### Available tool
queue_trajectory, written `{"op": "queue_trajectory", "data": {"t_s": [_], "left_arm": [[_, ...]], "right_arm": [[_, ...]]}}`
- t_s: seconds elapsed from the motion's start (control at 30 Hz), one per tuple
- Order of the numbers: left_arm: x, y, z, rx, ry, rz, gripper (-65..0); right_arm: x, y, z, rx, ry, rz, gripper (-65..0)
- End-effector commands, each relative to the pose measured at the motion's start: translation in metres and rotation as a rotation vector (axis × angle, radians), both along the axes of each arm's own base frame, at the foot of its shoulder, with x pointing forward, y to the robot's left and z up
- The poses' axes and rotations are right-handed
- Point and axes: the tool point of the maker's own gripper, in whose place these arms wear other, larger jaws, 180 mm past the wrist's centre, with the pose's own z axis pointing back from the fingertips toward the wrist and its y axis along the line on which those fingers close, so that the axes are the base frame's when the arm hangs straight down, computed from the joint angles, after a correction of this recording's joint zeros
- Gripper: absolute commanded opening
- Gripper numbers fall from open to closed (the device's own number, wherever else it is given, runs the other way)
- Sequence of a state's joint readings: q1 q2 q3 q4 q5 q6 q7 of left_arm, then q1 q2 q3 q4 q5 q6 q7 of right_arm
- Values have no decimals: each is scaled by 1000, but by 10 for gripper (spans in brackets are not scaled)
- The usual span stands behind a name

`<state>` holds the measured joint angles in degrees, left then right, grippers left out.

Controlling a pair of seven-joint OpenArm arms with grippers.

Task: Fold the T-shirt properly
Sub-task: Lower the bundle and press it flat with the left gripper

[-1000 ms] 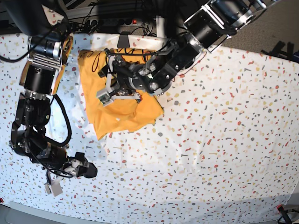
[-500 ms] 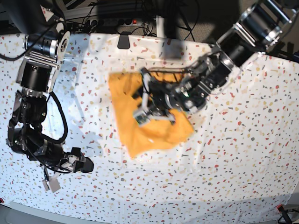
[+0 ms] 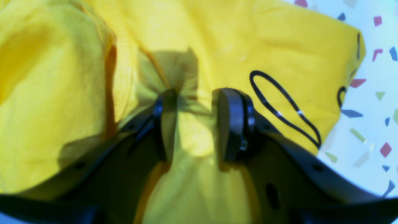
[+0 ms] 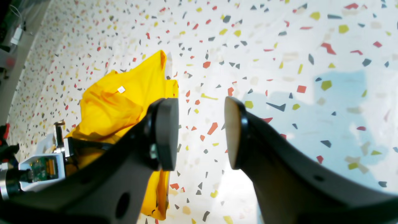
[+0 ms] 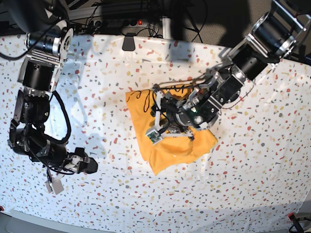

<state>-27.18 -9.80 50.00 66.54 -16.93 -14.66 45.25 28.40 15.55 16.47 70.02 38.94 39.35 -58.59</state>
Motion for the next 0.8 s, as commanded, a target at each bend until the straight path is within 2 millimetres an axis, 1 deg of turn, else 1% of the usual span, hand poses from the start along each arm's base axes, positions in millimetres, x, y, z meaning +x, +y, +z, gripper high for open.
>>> {"op": "queue_trajectory", "data": {"t_s": [0.0,0.1,0.23,0.33,0.5,0.6,0.7,0.77], "left_arm": [[4,45,-15,197,14,64,-420],[14,47,-5,211,-15,86,-420],[19,37,12,185,-51,92,-420],[21,22,34,145,-96,83,-420],[21,-6,78,49,-189,53,-420],[20,-17,96,7,-230,30,-420],[24,-15,100,14,-270,38,-420],[36,-7,106,35,-337,93,-420]], "right_arm": [[11,-2,27,7,-81,2,-406],[11,-2,27,7,-81,1,-406],[11,-4,25,-6,-76,-2,-406],[11,-5,24,-14,-72,-3,-406],[11,-5,23,-14,-72,-4,-406],[11,-5,23,-15,-71,-3,-406],[11,-5,23,-16,-69,-2,-406],[10,-5,22,-18,-62,0,-406]]}}
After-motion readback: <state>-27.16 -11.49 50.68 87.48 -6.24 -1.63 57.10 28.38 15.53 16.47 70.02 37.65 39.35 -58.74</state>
